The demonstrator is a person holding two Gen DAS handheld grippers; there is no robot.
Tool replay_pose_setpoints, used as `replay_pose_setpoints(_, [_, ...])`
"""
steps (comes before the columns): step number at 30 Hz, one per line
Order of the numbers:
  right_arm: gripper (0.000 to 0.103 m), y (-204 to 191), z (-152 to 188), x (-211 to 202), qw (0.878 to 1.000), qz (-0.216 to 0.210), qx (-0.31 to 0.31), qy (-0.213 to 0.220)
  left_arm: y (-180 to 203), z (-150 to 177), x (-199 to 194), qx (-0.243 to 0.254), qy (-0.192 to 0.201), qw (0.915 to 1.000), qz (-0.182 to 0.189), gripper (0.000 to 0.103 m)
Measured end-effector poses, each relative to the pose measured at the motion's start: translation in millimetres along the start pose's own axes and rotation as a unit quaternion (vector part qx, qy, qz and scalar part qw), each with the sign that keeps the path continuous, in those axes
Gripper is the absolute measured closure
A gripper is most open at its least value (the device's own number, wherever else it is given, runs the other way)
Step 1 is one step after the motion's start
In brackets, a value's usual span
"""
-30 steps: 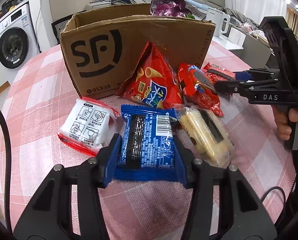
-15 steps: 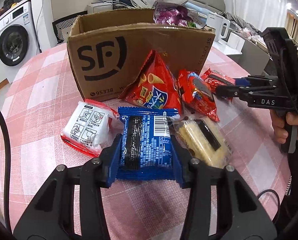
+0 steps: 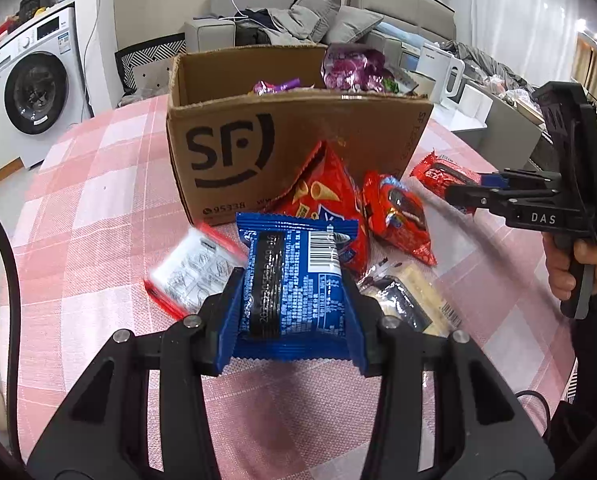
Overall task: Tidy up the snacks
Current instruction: 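Lift the blue biscuit pack with the left tool while the right tool grasps the red snack bag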
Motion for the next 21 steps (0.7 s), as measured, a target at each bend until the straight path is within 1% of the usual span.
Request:
replay_pose_setpoints(5, [0.058,-6,-3,-11,1.000,-0.008,-0.003,0.012,0,0,-17,-0.003,0.014,0.9999,-0.006,0.061])
replay_pose_setpoints(14, [0.058,-19,-8,-32,0.999,-0.028,-0.006,0.034,0,-10,-47,-0.007,0.037,0.9991,-0.021,0.061])
replay_pose_setpoints(21, [0.058,-27,-12,-46,0.998,-0.041,-0.010,0.049,-10,-15,-65,-0.017,0.050,0.9980,-0.036,0.061])
Point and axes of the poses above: each gripper's, at about its wrist camera, not at the fingertips, and x roughly the way its jaws point, y to its right, z to its underside, the point moved 5 cm from there along x, roughly the way its jaws point, and after that the axes turned 13 degrees about x, right-handed, at the moved point
